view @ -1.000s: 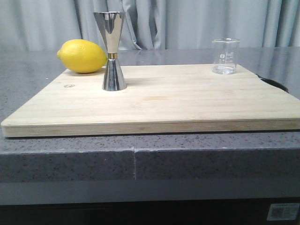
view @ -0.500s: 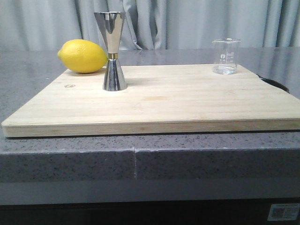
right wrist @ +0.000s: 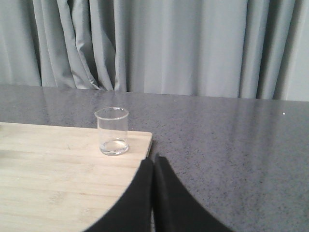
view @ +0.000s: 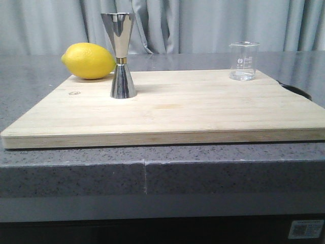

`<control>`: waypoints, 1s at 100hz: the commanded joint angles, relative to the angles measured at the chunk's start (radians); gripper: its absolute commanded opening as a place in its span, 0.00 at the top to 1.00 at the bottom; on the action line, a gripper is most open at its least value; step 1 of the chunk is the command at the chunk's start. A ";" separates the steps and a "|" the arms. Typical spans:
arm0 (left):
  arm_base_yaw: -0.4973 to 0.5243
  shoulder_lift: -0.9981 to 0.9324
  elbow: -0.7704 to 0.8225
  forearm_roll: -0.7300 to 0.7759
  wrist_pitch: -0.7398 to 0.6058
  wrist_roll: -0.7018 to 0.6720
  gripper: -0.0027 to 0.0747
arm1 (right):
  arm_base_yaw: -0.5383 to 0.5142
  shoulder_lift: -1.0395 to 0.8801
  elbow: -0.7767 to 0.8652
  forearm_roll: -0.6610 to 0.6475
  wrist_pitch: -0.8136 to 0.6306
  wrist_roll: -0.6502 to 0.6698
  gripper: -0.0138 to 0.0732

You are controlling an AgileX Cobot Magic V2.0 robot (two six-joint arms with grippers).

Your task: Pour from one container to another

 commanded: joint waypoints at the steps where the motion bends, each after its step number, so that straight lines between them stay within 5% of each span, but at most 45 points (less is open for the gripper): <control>1: -0.008 -0.020 0.029 -0.009 -0.071 -0.008 0.99 | 0.000 -0.022 0.014 0.038 -0.130 -0.003 0.92; 67: -0.008 -0.020 0.029 -0.009 -0.071 -0.008 0.99 | -0.116 -0.407 0.039 0.100 0.275 -0.071 0.92; 100: -0.008 -0.020 0.029 -0.009 -0.071 -0.008 0.99 | -0.116 -0.541 0.105 0.103 0.357 -0.062 0.92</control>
